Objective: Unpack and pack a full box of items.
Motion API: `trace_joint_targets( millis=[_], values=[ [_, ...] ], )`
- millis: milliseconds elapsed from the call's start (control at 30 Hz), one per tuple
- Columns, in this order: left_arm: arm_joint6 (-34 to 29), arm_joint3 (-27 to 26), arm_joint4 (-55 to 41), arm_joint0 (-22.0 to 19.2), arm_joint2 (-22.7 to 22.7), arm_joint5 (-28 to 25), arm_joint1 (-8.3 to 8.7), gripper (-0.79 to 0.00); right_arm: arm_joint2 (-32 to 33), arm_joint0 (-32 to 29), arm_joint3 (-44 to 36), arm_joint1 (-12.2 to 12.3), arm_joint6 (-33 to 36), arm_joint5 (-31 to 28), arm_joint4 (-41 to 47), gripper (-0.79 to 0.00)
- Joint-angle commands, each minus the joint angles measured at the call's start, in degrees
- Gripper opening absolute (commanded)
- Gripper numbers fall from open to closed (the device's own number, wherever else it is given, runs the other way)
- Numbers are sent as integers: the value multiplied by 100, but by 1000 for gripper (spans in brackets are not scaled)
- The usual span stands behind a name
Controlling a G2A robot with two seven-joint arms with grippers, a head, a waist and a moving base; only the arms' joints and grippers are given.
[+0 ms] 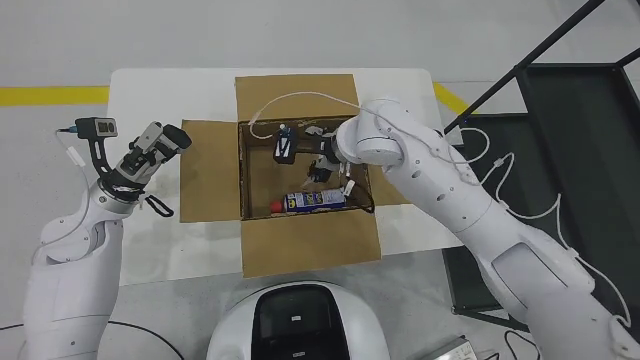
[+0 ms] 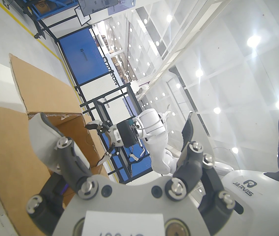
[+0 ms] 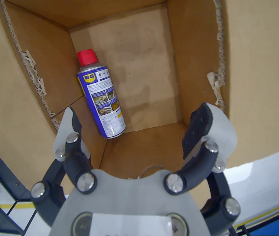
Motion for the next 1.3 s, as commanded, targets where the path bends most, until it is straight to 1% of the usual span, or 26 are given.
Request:
trace_joint_targets(
  millis=[0,500,600,767,967,1267],
  values=[
    [0,0,0,0,0,0,0,0,-218,183,343,-44,-109,-108,219,0],
    [0,0,0,0,0,0,0,0,-274,219,426,-57,-158,-158,292,0],
    [0,0,0,0,0,0,0,0,-348,180,586,-77,-255,-61,200,0],
    [0,0,0,0,0,0,0,0,-644,381,1202,-223,-354,-326,374,0],
    [0,0,0,0,0,0,0,0,-1110,672,2010,-484,-456,-455,596,0],
    [0,0,0,0,0,0,0,0,-1653,974,2912,-906,-614,-537,692,0]
  ],
)
